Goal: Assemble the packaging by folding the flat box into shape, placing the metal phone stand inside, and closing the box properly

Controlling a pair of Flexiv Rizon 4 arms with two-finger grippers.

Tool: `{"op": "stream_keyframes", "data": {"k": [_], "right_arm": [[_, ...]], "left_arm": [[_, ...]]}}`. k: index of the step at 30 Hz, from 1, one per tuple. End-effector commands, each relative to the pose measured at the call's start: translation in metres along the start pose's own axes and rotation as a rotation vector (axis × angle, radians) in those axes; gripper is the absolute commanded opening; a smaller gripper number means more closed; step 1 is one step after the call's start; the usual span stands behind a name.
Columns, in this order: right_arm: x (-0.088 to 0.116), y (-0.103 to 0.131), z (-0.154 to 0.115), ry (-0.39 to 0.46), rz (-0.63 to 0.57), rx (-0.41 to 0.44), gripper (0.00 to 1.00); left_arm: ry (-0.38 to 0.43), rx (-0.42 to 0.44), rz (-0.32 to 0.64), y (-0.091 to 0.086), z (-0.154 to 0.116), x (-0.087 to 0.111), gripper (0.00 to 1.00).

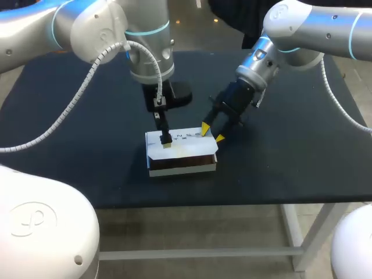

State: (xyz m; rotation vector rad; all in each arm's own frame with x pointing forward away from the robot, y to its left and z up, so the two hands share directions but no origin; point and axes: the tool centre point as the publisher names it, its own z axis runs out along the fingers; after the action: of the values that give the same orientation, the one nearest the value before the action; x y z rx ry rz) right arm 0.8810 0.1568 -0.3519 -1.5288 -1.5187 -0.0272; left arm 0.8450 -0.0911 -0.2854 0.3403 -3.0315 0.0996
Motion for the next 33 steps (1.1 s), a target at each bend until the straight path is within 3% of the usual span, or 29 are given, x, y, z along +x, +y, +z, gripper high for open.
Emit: {"op": "stream_keyframes", "data": {"k": [1,4,20,33], "right_arm": [[0.001,0.001,0.001,-0.002,0.0,0.002,0.44],[0.001,0.001,0.001,-0.002,0.0,0.002,0.44],[0.001,0.001,0.001,-0.002,0.0,0.002,0.44],[0.001,0.001,0.001,-0.002,0.0,0.002,0.41]], "left_arm": [[0.013,-0.006,-0.013,-0.003,0.009,-0.003,0.78],[0.017,-0.005,-0.017,-0.004,0.015,-0.002,0.72],[0.023,0.001,-0.03,-0.001,0.032,0.01,0.74],[-0.086,0.014,-0.026,-0.003,0.039,0.013,0.75]]}}
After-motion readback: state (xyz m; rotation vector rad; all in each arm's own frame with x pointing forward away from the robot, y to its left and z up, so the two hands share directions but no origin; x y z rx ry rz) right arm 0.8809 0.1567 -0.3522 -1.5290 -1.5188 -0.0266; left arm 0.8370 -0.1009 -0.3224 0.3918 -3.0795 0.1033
